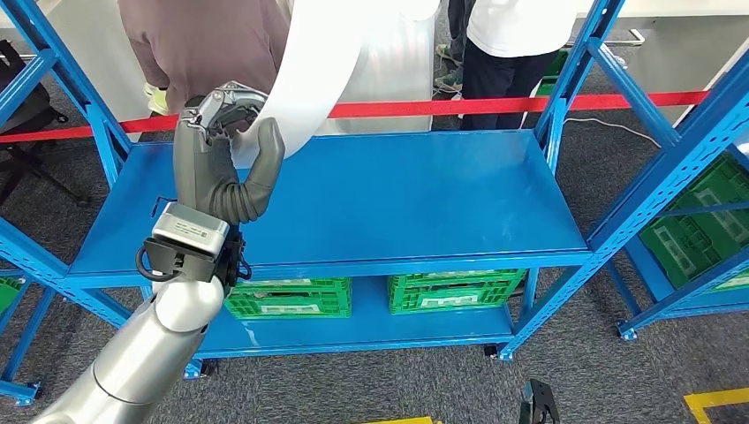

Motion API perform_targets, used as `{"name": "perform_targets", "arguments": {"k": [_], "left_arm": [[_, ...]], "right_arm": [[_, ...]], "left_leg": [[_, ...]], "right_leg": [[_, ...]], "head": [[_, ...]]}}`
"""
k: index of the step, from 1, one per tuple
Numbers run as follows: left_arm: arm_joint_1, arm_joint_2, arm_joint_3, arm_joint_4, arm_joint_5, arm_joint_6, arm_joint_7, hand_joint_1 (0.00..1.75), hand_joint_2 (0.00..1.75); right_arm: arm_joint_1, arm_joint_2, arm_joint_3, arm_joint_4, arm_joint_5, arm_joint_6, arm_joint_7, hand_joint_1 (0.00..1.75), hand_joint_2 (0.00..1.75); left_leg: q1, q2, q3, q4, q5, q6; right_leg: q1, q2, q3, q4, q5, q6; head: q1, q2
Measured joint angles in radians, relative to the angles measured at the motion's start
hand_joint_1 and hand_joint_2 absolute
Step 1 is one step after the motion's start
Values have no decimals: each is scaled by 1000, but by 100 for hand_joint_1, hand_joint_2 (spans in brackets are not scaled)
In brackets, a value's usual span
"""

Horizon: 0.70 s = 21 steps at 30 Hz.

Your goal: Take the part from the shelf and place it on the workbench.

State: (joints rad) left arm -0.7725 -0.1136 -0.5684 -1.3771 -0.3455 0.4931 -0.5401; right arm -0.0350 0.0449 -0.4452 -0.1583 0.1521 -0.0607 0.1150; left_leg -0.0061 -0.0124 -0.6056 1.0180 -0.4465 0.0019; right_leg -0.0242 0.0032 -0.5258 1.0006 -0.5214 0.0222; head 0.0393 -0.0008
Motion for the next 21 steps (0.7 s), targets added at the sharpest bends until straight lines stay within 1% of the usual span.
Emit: {"name": "perform_targets", "arguments": {"k": [4,11,13,15,17,18,19,20,21], "left_arm": [[17,3,0,-34,36,-31,-2,175,175],[43,12,2,-85,74,-52,-17,175,175],[55,17,4,-106,102,-68,-22,175,175],[69,24,7,-130,123,-82,-19,175,175],[81,31,15,-153,136,-93,-13,175,175],[86,34,19,-162,141,-96,-11,175,175],[89,35,23,-169,144,-99,-9,175,175],[92,37,26,-174,145,-100,-9,175,175],[94,38,28,-177,146,-101,-9,175,175]], "right_arm": [[0,0,-1,0,2,1,0,0,0],[0,0,-2,0,6,4,0,0,0],[0,1,-2,0,7,6,1,0,0],[1,2,-2,0,9,6,2,0,0],[0,3,-2,0,12,6,3,0,0],[1,3,-2,0,14,5,3,0,0],[0,3,-2,0,16,5,3,0,0],[0,4,-2,0,18,4,3,0,0],[0,4,-2,0,20,4,3,0,0]], "left_leg": [[0,0,0,0,0,0],[0,0,0,0,0,0],[-3,0,-1,3,-3,3],[-7,0,-1,6,-5,7],[-6,1,1,1,-2,12],[-4,2,4,-5,2,15],[-1,4,7,-12,7,19],[2,5,9,-18,10,23],[2,7,8,-20,12,25]], "right_leg": [[0,0,0,0,0,0],[0,0,0,0,0,0],[-2,0,1,-2,0,3],[-6,0,2,-5,1,8],[-6,1,3,-5,1,13],[-7,0,2,-1,-3,15],[-6,0,-4,14,-16,17],[-6,-1,-21,52,-41,18],[-6,-1,-49,111,-75,19]], "head": [[0,0],[0,0],[0,0],[0,0],[0,0],[0,0],[1,0],[3,0],[5,0]]}}
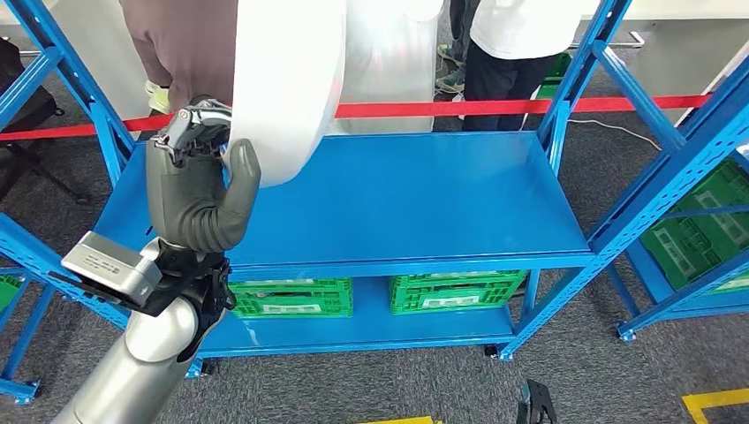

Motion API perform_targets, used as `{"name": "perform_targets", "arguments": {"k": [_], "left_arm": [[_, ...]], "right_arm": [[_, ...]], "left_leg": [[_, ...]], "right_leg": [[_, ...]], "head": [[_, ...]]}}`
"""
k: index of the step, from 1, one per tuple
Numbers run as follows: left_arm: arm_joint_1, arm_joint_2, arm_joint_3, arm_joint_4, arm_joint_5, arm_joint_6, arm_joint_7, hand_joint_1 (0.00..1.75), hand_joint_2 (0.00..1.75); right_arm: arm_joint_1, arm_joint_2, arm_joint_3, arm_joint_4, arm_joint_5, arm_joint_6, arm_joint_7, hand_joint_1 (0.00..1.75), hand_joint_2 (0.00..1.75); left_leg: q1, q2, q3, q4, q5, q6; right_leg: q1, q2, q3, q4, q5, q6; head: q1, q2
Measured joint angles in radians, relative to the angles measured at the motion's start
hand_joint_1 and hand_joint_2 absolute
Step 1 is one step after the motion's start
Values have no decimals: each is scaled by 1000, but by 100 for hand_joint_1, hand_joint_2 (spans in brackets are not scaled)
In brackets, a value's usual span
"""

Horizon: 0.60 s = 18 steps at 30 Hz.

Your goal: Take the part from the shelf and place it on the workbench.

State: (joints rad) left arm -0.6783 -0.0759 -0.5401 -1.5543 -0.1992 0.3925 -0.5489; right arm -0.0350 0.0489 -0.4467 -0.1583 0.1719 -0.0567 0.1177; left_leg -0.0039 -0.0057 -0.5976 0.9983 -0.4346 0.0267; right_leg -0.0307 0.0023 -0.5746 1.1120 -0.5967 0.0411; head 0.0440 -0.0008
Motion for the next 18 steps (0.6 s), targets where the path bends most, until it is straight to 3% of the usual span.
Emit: {"name": "perform_targets", "arguments": {"k": [2,3,4,6,8,12,14,17,18], "left_arm": [[9,2,2,-4,0,-1,0,175,175],[15,3,3,-4,0,-1,0,175,175],[19,4,3,-5,0,-1,0,175,175],[23,6,3,-8,0,-1,-1,175,175],[24,8,4,-13,0,-1,-1,175,175],[26,14,13,-21,-2,-1,-2,175,175],[28,18,18,-23,-3,-1,-2,175,175],[30,23,24,-23,-3,-1,-3,175,175],[32,24,25,-23,-3,-1,-3,175,175]], "right_arm": [[1,0,0,0,3,-1,0,0,0],[1,0,0,0,3,-1,0,0,0],[2,0,0,0,4,-1,0,0,0],[1,0,0,0,4,-1,0,0,0],[-2,1,0,0,4,-1,0,0,0],[-4,3,0,0,5,0,0,0,0],[-4,4,0,0,5,1,0,0,0],[-3,4,0,0,5,1,0,0,0],[-3,4,0,0,5,1,0,0,0]], "left_leg": [[0,1,-5,3,1,1],[0,1,-8,6,1,1],[2,1,-11,10,0,0],[6,1,-17,23,-2,-8],[6,-2,-26,36,-4,-22],[3,-6,-40,43,5,-52],[6,-4,-60,82,-37,-65],[8,-1,-119,264,-159,-75],[8,-1,-126,311,-176,-76]], "right_leg": [[1,0,-68,140,-59,3],[0,0,-87,179,-63,4],[-1,0,-87,177,-46,5],[-6,-2,-31,61,23,9],[-4,1,22,-44,65,3],[-2,7,14,-61,74,-36],[-4,4,0,-63,88,-54],[-1,1,-28,-62,109,-63],[1,0,-38,-61,117,-63]], "head": [[3,0],[3,0],[3,0],[3,0],[5,0],[5,0],[4,0],[-1,0],[-1,0]]}}
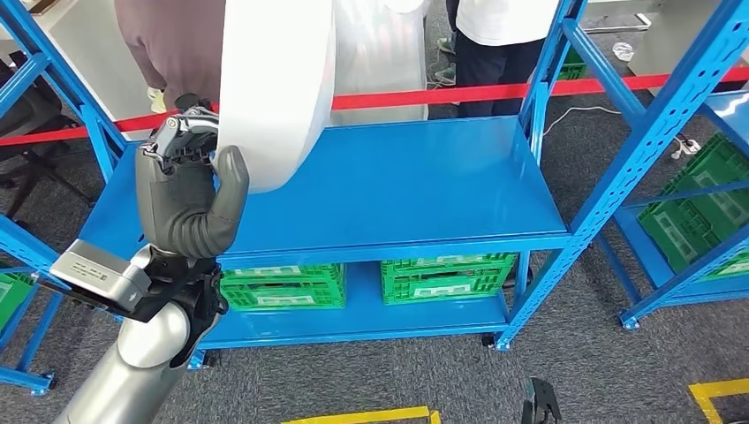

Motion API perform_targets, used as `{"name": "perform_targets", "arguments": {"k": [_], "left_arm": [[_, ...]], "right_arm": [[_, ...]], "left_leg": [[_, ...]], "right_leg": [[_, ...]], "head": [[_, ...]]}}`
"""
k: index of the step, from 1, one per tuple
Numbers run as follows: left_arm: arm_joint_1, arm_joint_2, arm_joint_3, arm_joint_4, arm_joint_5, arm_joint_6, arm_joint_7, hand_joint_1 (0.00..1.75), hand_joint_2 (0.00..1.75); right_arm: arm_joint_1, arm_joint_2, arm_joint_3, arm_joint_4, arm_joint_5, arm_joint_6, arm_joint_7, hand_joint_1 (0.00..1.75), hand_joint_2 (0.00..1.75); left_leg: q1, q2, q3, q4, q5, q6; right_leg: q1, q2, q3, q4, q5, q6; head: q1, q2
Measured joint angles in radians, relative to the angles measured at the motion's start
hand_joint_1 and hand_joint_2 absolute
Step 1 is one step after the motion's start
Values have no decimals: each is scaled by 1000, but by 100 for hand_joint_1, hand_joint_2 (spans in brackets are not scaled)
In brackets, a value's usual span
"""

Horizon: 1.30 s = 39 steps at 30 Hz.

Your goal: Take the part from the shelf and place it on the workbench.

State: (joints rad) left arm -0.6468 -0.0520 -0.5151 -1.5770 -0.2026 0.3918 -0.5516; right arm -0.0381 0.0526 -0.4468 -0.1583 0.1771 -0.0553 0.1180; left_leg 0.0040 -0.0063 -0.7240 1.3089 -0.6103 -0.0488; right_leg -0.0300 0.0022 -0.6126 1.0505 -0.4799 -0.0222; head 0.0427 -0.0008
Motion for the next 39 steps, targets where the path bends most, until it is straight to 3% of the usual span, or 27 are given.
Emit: {"name": "perform_targets", "arguments": {"k": [1,2,3,5,7,9,10,12,14,15,16,17,19,21,22,24,25,27,29,30,31,32,33,34,36,37,39], "left_arm": [[1,1,0,1,0,0,0,175,175],[1,2,0,1,0,0,0,175,175],[1,3,0,1,0,0,0,175,175],[-1,3,1,1,0,0,-1,175,175],[-3,3,1,1,0,0,-2,175,175],[-3,3,2,2,0,0,-2,175,175],[-4,3,2,2,0,0,-3,175,175],[-4,1,2,3,0,0,-4,175,175],[-3,0,2,4,0,0,-4,175,175],[-2,0,2,4,0,0,-4,175,175],[-1,1,2,5,0,0,-4,175,175],[-1,1,2,6,0,0,-4,175,175],[0,1,2,6,0,0,-4,175,175],[-1,1,2,5,0,0,-4,175,175],[-1,1,2,5,0,0,-4,175,175],[-1,1,2,5,0,0,-4,175,175],[-1,2,3,6,0,0,-4,175,175],[-1,4,4,6,0,0,-4,175,175],[-1,4,4,7,0,0,-4,175,175],[0,5,4,7,0,0,-4,175,175],[1,5,4,8,0,0,-4,175,175],[1,6,4,8,0,0,-4,175,175],[1,6,4,8,0,0,-4,175,175],[1,6,4,8,0,0,-4,175,175],[-1,5,4,7,-1,0,-4,175,175],[-2,5,5,7,-2,0,-5,175,175],[-3,4,6,8,-6,0,-6,175,175]], "right_arm": [[0,0,0,0,0,0,0,0,0],[0,0,0,0,1,1,0,0,0],[0,0,0,0,2,1,0,0,0],[0,2,0,0,2,2,1,0,0],[0,3,0,0,2,2,1,0,0],[0,3,0,0,3,2,1,0,0],[0,3,0,0,3,2,2,0,0],[1,4,0,0,3,2,2,0,0],[0,3,0,0,3,2,1,0,0],[0,2,0,0,3,2,1,0,0],[0,1,0,0,3,2,1,0,0],[0,1,0,0,3,2,1,0,0],[-1,1,0,0,3,2,1,0,0],[-3,1,0,-1,3,2,1,0,0],[-4,0,0,-2,3,2,1,0,0],[-3,1,0,-2,3,2,1,0,0],[-3,1,0,-3,3,2,2,0,0],[-3,2,0,-3,3,2,1,0,0],[-3,2,0,-4,3,2,1,0,0],[-3,2,0,-4,3,2,1,0,0],[-3,2,0,-4,3,2,1,0,0],[-2,2,0,-4,3,2,1,0,0],[-2,2,0,-4,3,2,1,0,0],[-3,2,0,-4,3,2,1,0,0],[-3,2,0,-4,3,2,1,0,0],[-3,2,0,-4,4,2,1,0,0],[-2,1,0,-4,5,2,1,0,0]], "left_leg": [[0,0,10,9,5,2],[-1,0,39,-19,25,6],[-1,0,85,-80,50,12],[-7,-1,179,-221,73,25],[-15,-2,219,-288,73,34],[-17,0,214,-296,88,45],[-15,2,208,-301,98,54],[-9,7,189,-308,121,69],[-11,8,161,-307,141,75],[-11,9,145,-304,151,76],[-12,9,130,-301,161,75],[-12,9,115,-296,169,73],[-12,9,87,-283,183,67],[-14,10,69,-270,194,57],[-15,10,65,-267,201,51],[-15,9,61,-271,215,40],[-14,7,55,-268,210,34],[-11,4,31,-217,147,22],[-6,4,-1,-99,51,13],[-4,4,-10,-38,26,9],[-3,4,-9,1,24,8],[-2,4,8,8,43,7],[-1,4,44,-22,71,9],[-1,3,96,-86,91,13],[-5,2,201,-233,84,23],[-8,1,230,-280,71,28],[-12,0,233,-305,71,42]], "right_leg": [[2,-1,-9,0,7,0],[3,-1,-17,0,13,1],[4,-1,-23,0,20,3],[6,0,-31,0,32,11],[3,1,-33,-5,45,23],[1,1,-33,-11,57,36],[2,1,-38,-6,48,40],[2,1,-63,58,-21,47],[4,1,-102,184,-111,51],[5,1,-114,240,-130,53],[5,1,-111,269,-125,54],[6,1,-91,263,-101,54],[6,0,-3,154,-55,50],[10,1,82,27,-64,40],[13,2,99,-4,-76,34],[15,2,94,-16,-69,20],[13,0,86,-17,-59,12],[8,-4,61,-21,-36,-2],[8,-6,36,-20,-14,-6],[8,-6,22,-19,-3,-6],[9,-7,9,-17,8,-5],[9,-7,-5,-16,19,-3],[9,-7,-19,-15,29,0],[8,-7,-30,-14,39,3],[9,-6,-42,-15,58,13],[9,-6,-44,-18,67,19],[7,-5,-45,-26,85,33]], "head": [[0,0],[0,0],[0,0],[1,0],[-1,0],[-3,0],[-3,0],[0,0],[4,0],[4,0],[4,0],[4,0],[4,0],[4,0],[5,0],[6,0],[5,0],[1,0],[-3,0],[-3,0],[-3,0],[-3,0],[-4,0],[-4,0],[-3,0],[-3,0],[-5,0]]}}
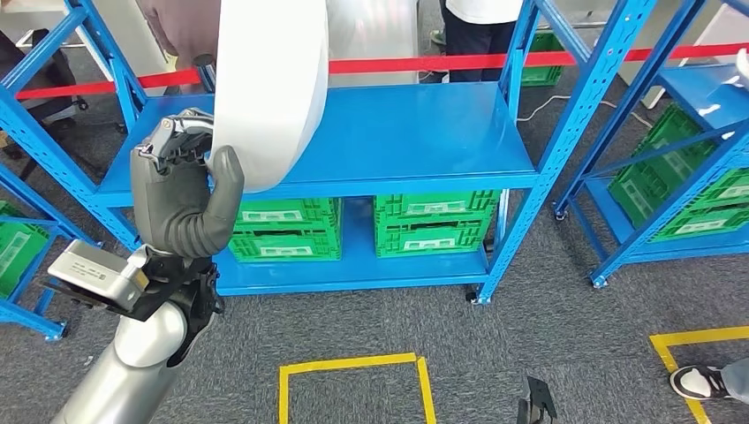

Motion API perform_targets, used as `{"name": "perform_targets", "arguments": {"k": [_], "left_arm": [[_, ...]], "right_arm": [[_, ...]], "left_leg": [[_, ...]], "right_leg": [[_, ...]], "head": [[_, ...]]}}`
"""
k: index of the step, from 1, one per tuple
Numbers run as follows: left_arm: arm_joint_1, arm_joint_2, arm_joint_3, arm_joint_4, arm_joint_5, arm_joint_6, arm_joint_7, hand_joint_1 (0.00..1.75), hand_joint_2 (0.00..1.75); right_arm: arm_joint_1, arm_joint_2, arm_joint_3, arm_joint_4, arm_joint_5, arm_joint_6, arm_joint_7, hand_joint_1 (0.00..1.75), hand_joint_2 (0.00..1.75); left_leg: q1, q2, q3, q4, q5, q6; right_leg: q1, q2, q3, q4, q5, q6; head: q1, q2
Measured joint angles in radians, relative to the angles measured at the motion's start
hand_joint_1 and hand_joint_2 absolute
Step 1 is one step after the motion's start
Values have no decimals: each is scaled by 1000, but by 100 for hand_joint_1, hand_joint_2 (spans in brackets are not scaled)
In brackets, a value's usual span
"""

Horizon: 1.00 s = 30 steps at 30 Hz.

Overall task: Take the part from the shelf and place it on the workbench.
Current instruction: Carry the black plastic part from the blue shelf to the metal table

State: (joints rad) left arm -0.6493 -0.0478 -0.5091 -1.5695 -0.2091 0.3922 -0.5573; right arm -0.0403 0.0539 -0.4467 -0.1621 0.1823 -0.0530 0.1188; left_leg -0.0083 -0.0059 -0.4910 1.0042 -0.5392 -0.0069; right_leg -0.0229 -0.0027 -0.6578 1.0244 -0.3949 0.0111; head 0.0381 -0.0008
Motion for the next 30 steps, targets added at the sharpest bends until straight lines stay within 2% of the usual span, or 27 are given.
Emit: {"name": "perform_targets", "arguments": {"k": [1,2,3,4,5,6,7,8,9,10,11,12,13,14,16,18,19,20,22,23,24,25,26,27,28,29,30], "left_arm": [[-1,0,0,1,-2,0,0,175,175],[-1,-1,1,1,-4,0,-1,175,175],[-2,-2,1,2,-5,0,-1,175,175],[-3,-2,1,4,-6,0,-1,175,175],[-3,-3,1,6,-6,0,-1,175,175],[-2,-3,1,9,-6,0,-1,175,175],[-2,-3,1,12,-7,0,-1,175,175],[-1,-3,1,15,-8,0,-1,175,175],[0,-2,1,19,-9,0,-1,175,175],[1,-2,1,21,-11,-1,-1,175,175],[2,-2,1,23,-12,-1,-2,175,175],[2,-2,1,25,-13,-1,-2,175,175],[2,-2,1,26,-13,-2,-2,175,175],[3,-2,2,26,-14,-2,-3,175,175],[4,0,3,29,-16,-3,-5,175,175],[5,4,5,31,-17,-3,-5,175,175],[6,6,7,33,-18,-3,-6,175,175],[7,8,10,33,-19,-3,-6,175,175],[11,11,15,36,-21,-3,-8,175,175],[15,12,17,37,-23,-3,-10,175,175],[18,14,18,39,-24,-3,-11,175,175],[20,14,19,41,-24,-3,-12,175,175],[21,15,19,44,-25,-3,-12,175,175],[20,15,19,45,-25,-3,-12,175,175],[17,14,19,46,-26,-3,-13,175,175],[15,14,19,47,-27,-3,-14,175,175],[12,14,20,48,-27,-3,-15,175,175]], "right_arm": [[1,0,0,0,0,0,1,0,0],[1,0,0,0,0,0,2,0,0],[2,0,0,0,0,0,2,0,0],[1,0,0,0,0,-1,3,0,0],[1,0,0,0,0,-2,3,0,0],[0,-1,0,0,-2,-3,2,0,0],[0,-1,-1,0,-5,-6,1,0,0],[0,-1,-2,0,-9,-8,0,0,0],[0,-1,-5,0,-14,-10,-2,0,0],[0,-1,-7,-1,-18,-11,-4,0,0],[-1,-1,-10,-1,-20,-12,-5,0,0],[-3,-1,-13,-2,-22,-13,-7,0,0],[-3,-1,-15,-3,-23,-13,-8,0,0],[-4,-1,-16,-4,-23,-12,-10,0,0],[-2,0,-17,-4,-23,-9,-14,0,0],[-2,1,-18,-4,-21,-4,-16,0,0],[-2,1,-19,-4,-21,-2,-16,0,0],[-2,1,-20,-4,-20,-2,-16,0,0],[-1,1,-21,-4,-19,-2,-15,0,0],[-1,1,-21,-4,-19,-3,-13,0,0],[-1,1,-22,-4,-19,-4,-10,0,0],[-1,1,-22,-4,-20,-4,-8,0,0],[-1,1,-23,-4,-20,-4,-5,0,0],[-1,1,-23,-4,-21,-4,-5,0,0],[-1,1,-23,-4,-21,-4,-5,0,0],[-1,1,-23,-4,-21,-3,-7,0,0],[-1,1,-23,-4,-21,-2,-8,0,0]], "left_leg": [[1,2,-7,-4,10,9],[1,5,-14,-6,21,19],[3,7,-25,-8,34,28],[3,9,-39,-7,47,33],[2,9,-57,-5,60,37],[1,9,-77,-1,73,38],[0,9,-97,3,86,38],[0,9,-116,7,97,37],[0,9,-136,14,108,35],[0,9,-153,21,117,32],[-1,9,-169,29,125,28],[-2,9,-179,35,132,23],[-3,10,-185,39,140,18],[-4,10,-187,38,148,12],[-3,10,-189,32,164,0],[-2,7,-201,43,139,-10],[0,6,-212,67,102,-15],[2,5,-222,108,54,-19],[6,6,-244,231,-33,-28],[8,6,-246,287,-50,-30],[9,6,-238,321,-42,-32],[10,6,-214,319,-15,-31],[11,6,-171,280,11,-30],[11,5,-111,211,19,-26],[10,3,-47,125,8,-21],[7,2,0,57,-9,-15],[4,1,27,11,-26,-9]], "right_leg": [[-1,1,-3,1,-2,6],[-3,1,-10,13,-20,11],[-3,2,-22,41,-57,15],[-3,2,-38,92,-110,17],[-2,2,-56,157,-160,20],[-1,2,-70,224,-193,21],[-1,2,-74,275,-201,22],[0,2,-65,297,-185,22],[0,2,-36,281,-155,21],[0,2,9,231,-130,19],[1,2,63,160,-129,17],[3,3,112,92,-139,12],[6,4,144,41,-157,7],[9,5,158,13,-171,0],[8,4,146,4,-156,-14],[4,-1,125,1,-134,-28],[3,-3,113,0,-123,-33],[3,-3,100,0,-112,-36],[3,-5,70,1,-86,-37],[3,-5,53,2,-72,-36],[2,-6,36,3,-58,-34],[2,-7,19,4,-45,-32],[2,-8,3,5,-32,-30],[3,-8,-10,6,-20,-26],[4,-7,-19,7,-9,-21],[4,-7,-23,5,3,-16],[4,-7,-25,2,15,-9]], "head": [[-1,0],[0,0],[1,0],[2,0],[4,0],[4,0],[4,0],[5,0],[5,0],[5,0],[6,0],[6,0],[7,0],[8,0],[8,0],[6,0],[4,0],[3,0],[1,0],[1,0],[0,0],[1,0],[1,0],[1,0],[1,0],[2,0],[1,0]]}}
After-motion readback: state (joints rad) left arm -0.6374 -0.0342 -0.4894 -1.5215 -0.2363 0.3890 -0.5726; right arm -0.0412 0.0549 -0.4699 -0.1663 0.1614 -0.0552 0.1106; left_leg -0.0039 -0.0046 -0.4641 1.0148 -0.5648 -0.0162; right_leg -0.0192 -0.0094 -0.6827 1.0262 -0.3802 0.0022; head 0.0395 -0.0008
